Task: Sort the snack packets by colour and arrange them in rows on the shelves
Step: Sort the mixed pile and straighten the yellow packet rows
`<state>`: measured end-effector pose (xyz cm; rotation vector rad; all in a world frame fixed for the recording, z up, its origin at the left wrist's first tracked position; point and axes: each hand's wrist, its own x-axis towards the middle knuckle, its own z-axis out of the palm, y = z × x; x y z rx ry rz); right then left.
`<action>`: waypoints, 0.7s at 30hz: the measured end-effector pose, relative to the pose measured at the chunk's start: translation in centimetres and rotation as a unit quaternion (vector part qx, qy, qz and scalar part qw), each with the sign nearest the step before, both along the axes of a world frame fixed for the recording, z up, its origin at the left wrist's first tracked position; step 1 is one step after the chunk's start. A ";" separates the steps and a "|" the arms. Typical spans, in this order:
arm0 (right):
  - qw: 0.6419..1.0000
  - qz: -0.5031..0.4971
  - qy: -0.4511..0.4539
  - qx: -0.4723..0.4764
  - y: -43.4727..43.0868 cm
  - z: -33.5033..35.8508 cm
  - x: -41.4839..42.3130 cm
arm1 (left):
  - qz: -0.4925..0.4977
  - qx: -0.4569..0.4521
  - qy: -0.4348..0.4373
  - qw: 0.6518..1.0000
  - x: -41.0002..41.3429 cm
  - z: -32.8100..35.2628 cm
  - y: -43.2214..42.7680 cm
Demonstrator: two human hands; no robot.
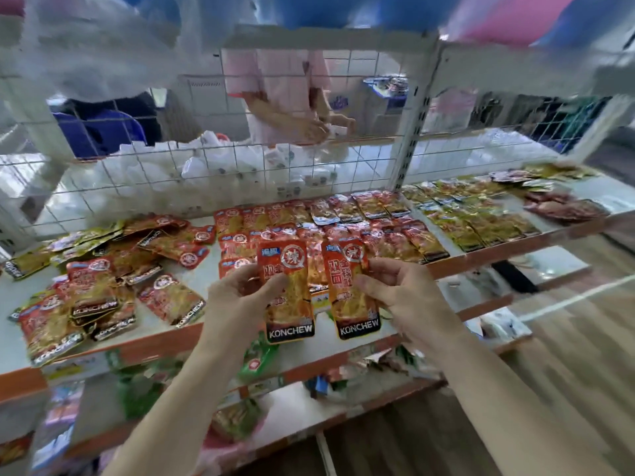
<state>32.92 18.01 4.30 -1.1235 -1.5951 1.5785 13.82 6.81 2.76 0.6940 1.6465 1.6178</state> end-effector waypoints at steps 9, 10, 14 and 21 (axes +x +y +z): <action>0.998 -0.050 0.009 -0.023 2.1 -0.9 6.0 | -0.043 -0.007 0.020 0.999 5.6 0.5 2.8; 0.998 -0.050 0.007 -0.025 2.3 -1.0 6.2 | -0.046 -0.008 0.018 0.999 5.8 0.3 3.0; 0.998 -0.050 -0.005 -0.025 3.5 -1.6 6.3 | -0.046 -0.015 0.012 0.999 5.8 -0.3 4.4; 0.997 -0.070 -0.016 -0.020 7.5 -1.9 4.8 | -0.046 -0.028 0.019 0.998 4.1 -1.1 8.5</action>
